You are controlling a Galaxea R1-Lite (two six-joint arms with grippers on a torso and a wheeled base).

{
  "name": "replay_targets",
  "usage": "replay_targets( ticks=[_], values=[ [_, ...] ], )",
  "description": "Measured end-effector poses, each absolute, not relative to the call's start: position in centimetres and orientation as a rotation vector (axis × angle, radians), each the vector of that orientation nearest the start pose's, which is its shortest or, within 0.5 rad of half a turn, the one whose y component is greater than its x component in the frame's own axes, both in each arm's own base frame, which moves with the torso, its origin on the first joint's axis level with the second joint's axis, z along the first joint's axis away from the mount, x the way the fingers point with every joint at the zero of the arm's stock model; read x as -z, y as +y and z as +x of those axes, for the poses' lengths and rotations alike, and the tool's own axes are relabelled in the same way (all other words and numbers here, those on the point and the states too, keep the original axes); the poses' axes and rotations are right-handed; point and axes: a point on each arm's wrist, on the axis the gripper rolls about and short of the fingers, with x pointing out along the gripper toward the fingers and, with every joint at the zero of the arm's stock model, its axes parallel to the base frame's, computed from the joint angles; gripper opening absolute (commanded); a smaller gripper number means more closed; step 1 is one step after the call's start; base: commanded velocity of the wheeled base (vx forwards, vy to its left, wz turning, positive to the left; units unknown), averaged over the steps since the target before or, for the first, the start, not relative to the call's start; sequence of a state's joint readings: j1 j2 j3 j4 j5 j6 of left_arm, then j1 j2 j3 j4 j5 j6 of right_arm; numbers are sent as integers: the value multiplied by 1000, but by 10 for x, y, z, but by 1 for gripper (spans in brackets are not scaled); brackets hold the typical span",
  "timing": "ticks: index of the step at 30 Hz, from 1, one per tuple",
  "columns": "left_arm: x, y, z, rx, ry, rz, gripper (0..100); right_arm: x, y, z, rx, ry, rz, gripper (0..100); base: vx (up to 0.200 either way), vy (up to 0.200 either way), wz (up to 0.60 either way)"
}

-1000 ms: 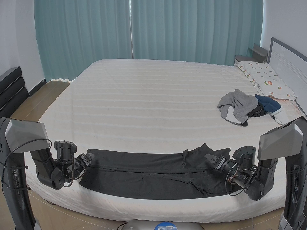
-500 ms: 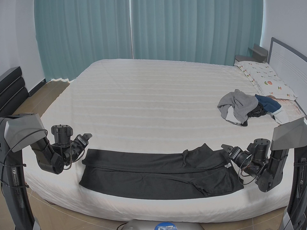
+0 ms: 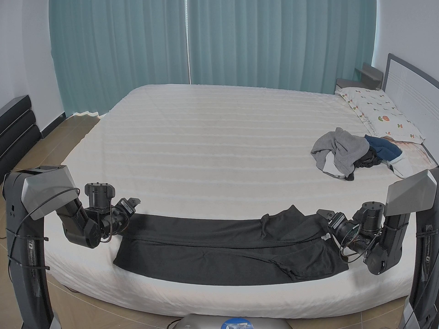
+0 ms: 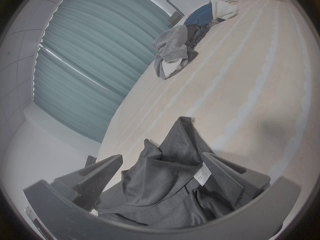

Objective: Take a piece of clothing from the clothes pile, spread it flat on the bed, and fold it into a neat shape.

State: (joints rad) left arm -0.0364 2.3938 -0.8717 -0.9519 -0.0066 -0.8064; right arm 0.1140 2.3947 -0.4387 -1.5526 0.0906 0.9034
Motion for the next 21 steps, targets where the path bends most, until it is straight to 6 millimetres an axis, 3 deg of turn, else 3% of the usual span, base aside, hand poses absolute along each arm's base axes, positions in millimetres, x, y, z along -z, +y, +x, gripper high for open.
replay_targets(
  ticks=[18, 19, 21],
  values=[
    [29, -7, 390, -258, 542, -825, 0, 27, 37, 351, 20, 488, 866, 100, 0, 0, 0],
    [29, -6, 389, -260, 542, -827, 0, 28, 38, 353, 17, 487, 863, 0, 0, 0, 0],
    [29, -6, 389, -261, 543, -827, 0, 29, 38, 354, 16, 487, 858, 0, 0, 0, 0]
  ],
)
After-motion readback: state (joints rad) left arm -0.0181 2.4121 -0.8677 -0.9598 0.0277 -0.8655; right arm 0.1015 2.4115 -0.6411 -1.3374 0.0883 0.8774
